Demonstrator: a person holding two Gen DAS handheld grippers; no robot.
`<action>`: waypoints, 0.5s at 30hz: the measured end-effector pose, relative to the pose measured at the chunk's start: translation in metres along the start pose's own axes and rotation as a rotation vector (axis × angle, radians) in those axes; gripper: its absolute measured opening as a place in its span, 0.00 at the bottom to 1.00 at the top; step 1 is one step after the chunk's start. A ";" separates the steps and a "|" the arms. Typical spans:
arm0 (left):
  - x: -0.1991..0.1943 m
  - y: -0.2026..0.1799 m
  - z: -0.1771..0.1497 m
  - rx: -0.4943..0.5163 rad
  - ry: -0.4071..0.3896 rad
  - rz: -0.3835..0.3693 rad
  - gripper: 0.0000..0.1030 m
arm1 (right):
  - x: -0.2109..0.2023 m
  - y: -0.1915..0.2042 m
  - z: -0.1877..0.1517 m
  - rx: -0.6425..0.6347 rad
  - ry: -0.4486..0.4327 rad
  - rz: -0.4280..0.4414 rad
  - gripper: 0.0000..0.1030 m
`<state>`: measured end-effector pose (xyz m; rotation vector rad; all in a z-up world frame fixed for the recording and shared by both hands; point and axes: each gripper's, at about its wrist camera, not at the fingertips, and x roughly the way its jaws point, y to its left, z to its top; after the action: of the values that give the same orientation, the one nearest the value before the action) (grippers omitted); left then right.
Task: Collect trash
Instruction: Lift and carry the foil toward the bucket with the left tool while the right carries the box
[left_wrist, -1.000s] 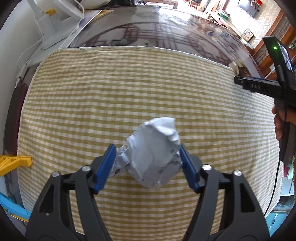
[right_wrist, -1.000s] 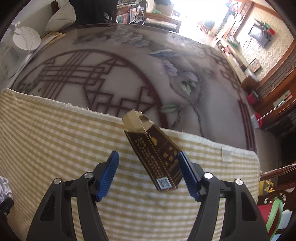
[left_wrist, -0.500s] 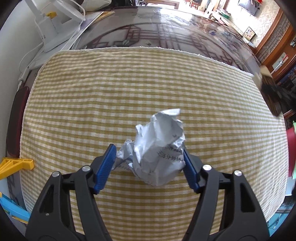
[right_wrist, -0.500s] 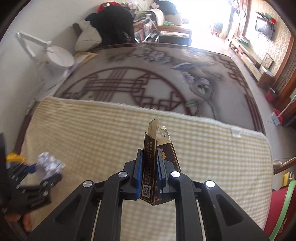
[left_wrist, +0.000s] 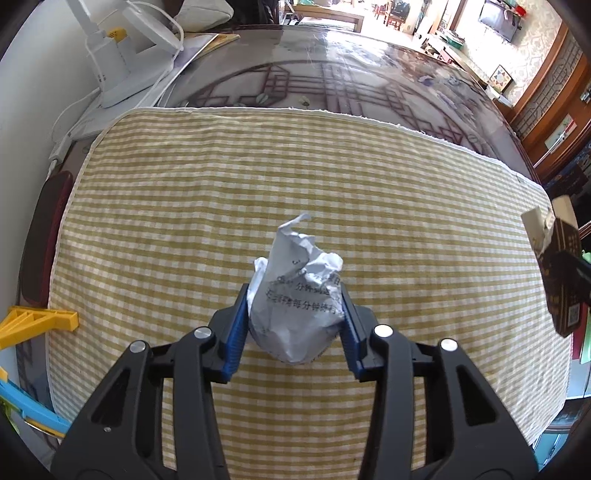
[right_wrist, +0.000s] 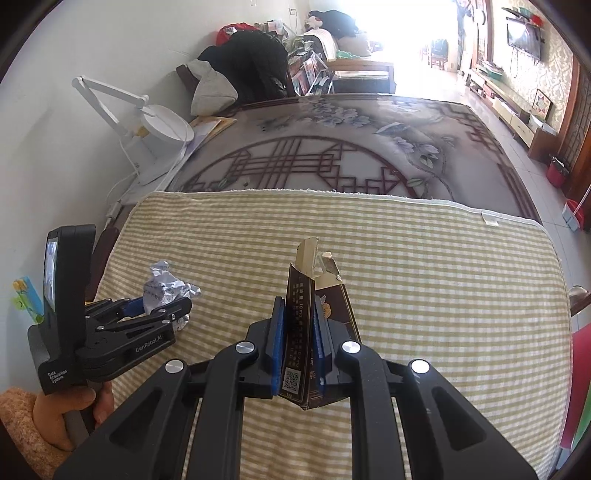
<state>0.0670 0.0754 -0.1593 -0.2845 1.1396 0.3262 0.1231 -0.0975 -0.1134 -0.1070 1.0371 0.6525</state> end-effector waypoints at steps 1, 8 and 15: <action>0.000 0.001 -0.001 -0.002 0.001 0.000 0.41 | 0.000 0.000 -0.002 0.003 0.005 0.000 0.13; -0.008 0.015 -0.008 -0.049 -0.004 -0.030 0.71 | 0.001 -0.007 -0.019 0.040 0.035 -0.002 0.13; -0.008 0.024 -0.018 -0.074 0.003 -0.035 0.79 | -0.005 -0.012 -0.030 0.066 0.040 -0.001 0.13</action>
<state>0.0389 0.0894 -0.1601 -0.3700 1.1257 0.3375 0.1049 -0.1211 -0.1276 -0.0628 1.0963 0.6168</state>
